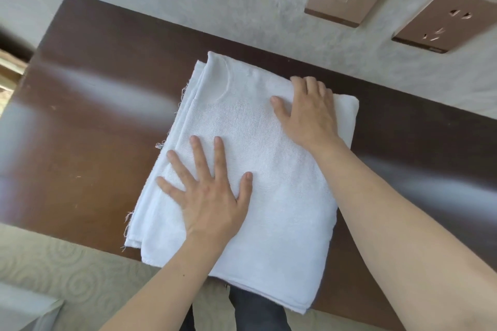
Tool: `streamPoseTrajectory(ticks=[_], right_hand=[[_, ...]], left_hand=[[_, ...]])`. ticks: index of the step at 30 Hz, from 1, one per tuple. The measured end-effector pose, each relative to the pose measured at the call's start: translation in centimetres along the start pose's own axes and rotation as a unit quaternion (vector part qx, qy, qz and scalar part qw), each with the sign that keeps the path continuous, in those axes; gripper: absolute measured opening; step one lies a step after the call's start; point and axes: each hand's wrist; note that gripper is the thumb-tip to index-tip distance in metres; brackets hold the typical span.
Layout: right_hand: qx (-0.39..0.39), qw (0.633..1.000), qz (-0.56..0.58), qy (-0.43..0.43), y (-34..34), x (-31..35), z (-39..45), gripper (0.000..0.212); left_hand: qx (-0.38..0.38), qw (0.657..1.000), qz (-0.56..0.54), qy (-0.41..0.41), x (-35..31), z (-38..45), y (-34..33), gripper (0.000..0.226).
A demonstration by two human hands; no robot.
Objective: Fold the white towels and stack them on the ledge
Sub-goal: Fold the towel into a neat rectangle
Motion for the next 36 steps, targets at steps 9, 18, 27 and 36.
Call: streamPoseTrajectory(ticks=[9, 18, 27, 36], right_hand=[[-0.051, 0.991, -0.051, -0.116, 2.3, -3.9, -4.6, 0.058], [-0.154, 0.907, 0.035, -0.391, 2.0, -5.5, -12.4, 0.052], [-0.253, 0.828, 0.054, -0.498, -1.0, 1.0, -19.0, 0.052], [-0.128, 0.948, 0.012, -0.29, -1.0, 3.2, -19.3, 0.062]], left_hand=[[-0.043, 0.978, 0.055, -0.199, 0.4, 3.6, 1.2, 0.078], [-0.076, 0.885, 0.131, -0.441, -3.0, 10.6, 3.4, 0.074], [-0.058, 0.757, 0.167, -0.629, -5.4, 16.2, 5.1, 0.078], [-0.048, 0.825, 0.113, -0.552, -2.5, 10.4, 3.3, 0.072]])
Point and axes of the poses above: each hand's wrist, its own z-axis towards the middle knuckle, its own y-axis out of the back of the hand, x = y × z, and after that the axes turned 9 degrees about z, right-handed
